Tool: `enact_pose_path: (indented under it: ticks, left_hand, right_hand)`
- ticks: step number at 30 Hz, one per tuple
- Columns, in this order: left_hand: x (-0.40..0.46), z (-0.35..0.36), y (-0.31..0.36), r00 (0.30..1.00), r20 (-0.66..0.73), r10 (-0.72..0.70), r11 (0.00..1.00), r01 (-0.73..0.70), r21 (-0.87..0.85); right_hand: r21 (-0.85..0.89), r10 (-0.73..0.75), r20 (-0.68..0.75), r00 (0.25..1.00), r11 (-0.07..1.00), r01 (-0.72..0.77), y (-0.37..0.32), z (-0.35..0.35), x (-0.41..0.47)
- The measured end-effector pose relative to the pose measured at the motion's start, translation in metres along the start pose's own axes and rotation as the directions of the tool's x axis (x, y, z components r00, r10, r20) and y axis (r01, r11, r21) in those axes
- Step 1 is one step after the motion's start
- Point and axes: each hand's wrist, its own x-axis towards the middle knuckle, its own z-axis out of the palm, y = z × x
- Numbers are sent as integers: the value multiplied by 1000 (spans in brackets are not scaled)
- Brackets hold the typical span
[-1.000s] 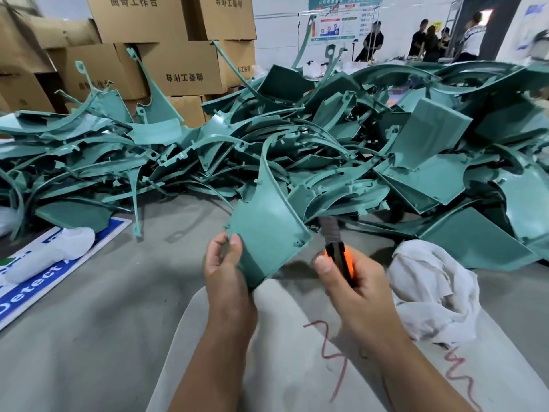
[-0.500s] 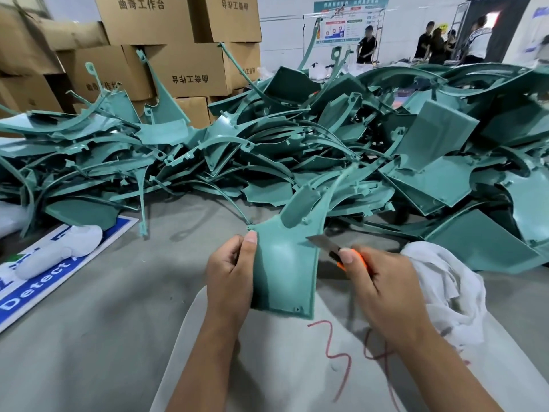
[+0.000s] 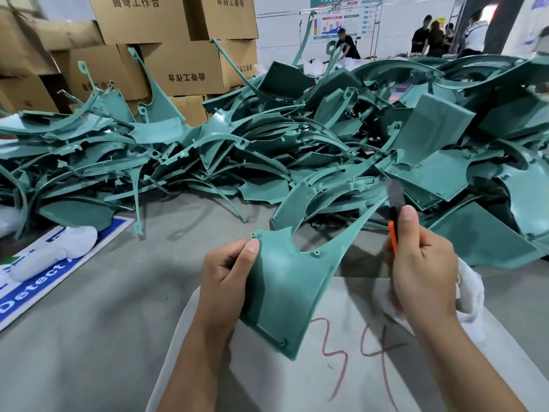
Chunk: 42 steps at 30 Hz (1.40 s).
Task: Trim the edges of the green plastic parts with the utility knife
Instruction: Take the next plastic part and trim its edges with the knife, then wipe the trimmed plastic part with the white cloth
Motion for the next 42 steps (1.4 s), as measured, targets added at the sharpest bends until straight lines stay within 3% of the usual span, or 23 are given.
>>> enact_pose_path:
  ticks: [3,5,7,9,12,14,17,20,21,23,25,27,30,34,36,38,40,42]
  left_hand:
    - [1,1,6,992,-71,-106,988,96,-124]
    - [6,1,9,963,-180,-200,970,170,-172]
    - [12,2,8,892,-311,-327,925,236,-298]
    - [16,1,6,812,-374,-449,853,264,-451]
    - [19,-6,2,781,-375,-500,796,243,-555]
    - [17,-10,2,801,-318,-507,766,249,-593]
    - [16,-12,2,847,-227,-480,738,250,-627]
    - [17,-10,2,850,-218,-480,710,231,-665]
    - [18,-7,3,849,-212,-484,695,226,-682]
    - [18,-3,3,866,-177,-467,659,207,-723]
    - [18,2,3,893,-98,-439,620,222,-753]
    - [16,6,2,919,-27,-393,648,256,-717]
    - [13,6,-1,954,22,-298,745,248,-619]
    - [11,2,1,969,138,-207,744,247,-621]
    - [9,3,2,948,251,-196,733,311,-605]
    - [6,7,3,922,313,-229,684,381,-622]
    - [3,10,2,899,309,-309,628,437,-644]
    - [4,9,-2,874,265,-407,626,479,-616]
  right_hand:
    - [111,263,-41,964,960,-257,3,-6,8]
    - [30,241,-26,970,970,-240,-1,-6,6]
    - [-136,25,86,996,991,-13,-6,0,-6]
    - [-324,-158,344,926,905,275,-14,12,-24]
    - [-495,-122,624,772,703,511,-18,31,-46]
    - [-497,-83,672,736,686,531,-19,38,-53]
    - [-436,-226,571,789,732,524,-27,29,-46]
    - [-531,-325,170,931,765,364,-22,-1,-21]
    - [-589,-282,68,957,763,266,-18,-15,-11]
    - [-701,-95,6,995,710,72,-5,-40,7]
    - [-785,180,113,977,619,-23,5,-56,13]
    - [-822,330,264,906,569,33,7,-58,7]
    - [-733,172,329,929,666,136,5,-52,3]
    - [-386,-113,135,984,909,157,-7,-53,9]
    - [-223,-51,171,984,971,89,-17,-47,16]
    - [-18,94,298,950,996,-93,-23,-34,21]
    - [154,243,435,867,929,-338,-26,-15,20]
    - [236,197,473,859,910,-340,-23,2,13]
